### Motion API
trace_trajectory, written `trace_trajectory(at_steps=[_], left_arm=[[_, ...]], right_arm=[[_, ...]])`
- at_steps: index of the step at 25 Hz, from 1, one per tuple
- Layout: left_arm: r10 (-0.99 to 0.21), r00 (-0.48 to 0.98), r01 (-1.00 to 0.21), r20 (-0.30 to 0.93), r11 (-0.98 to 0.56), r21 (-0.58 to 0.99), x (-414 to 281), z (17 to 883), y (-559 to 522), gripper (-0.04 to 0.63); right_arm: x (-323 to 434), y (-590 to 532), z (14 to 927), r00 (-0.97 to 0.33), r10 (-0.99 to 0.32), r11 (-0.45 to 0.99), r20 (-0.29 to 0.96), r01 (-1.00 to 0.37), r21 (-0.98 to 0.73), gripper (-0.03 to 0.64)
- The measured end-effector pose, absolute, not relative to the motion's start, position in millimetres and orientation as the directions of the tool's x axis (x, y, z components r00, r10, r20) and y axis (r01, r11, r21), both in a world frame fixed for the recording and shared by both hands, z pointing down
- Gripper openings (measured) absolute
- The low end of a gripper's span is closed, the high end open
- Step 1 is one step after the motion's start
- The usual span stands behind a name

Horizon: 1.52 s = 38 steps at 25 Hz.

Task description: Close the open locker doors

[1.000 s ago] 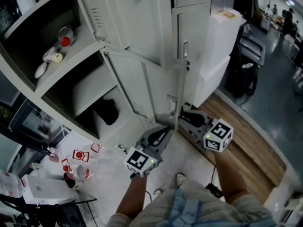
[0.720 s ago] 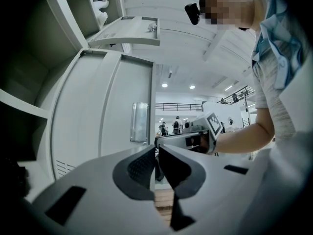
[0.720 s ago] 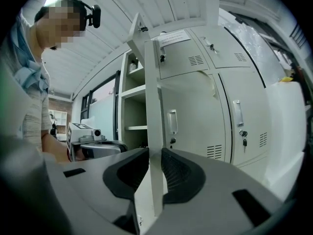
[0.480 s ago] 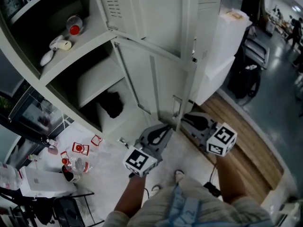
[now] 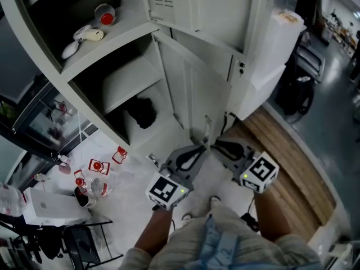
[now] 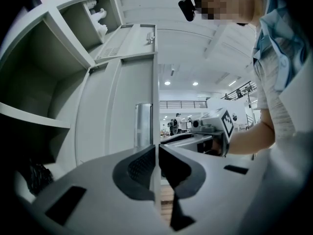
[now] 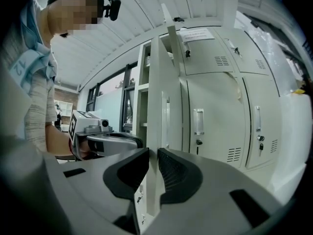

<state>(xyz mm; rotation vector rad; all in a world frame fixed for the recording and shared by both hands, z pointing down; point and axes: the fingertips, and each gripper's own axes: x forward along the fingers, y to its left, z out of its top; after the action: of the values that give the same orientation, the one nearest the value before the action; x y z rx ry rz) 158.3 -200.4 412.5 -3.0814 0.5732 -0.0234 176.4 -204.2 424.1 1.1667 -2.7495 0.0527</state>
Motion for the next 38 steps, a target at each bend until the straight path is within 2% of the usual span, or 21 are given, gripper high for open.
trace_trajectory(at_steps=[26,38], left_arm=[[-0.535,0.843,-0.535,0.048,-0.845,-0.015,-1.0,419.3,-200.2,0.005],[-0.6,0.798,-0.6,0.055,-0.799,-0.019,-43.4,422.0,-220.5,0.005]], right_arm=[[26.2,-219.1,424.2,-0.63,-0.764,0.633,0.137,-0.774,-0.028,0.058],[-25.1,-252.4,429.4,-0.658,-0.744,0.661,0.113,-0.75,-0.019,0.058]])
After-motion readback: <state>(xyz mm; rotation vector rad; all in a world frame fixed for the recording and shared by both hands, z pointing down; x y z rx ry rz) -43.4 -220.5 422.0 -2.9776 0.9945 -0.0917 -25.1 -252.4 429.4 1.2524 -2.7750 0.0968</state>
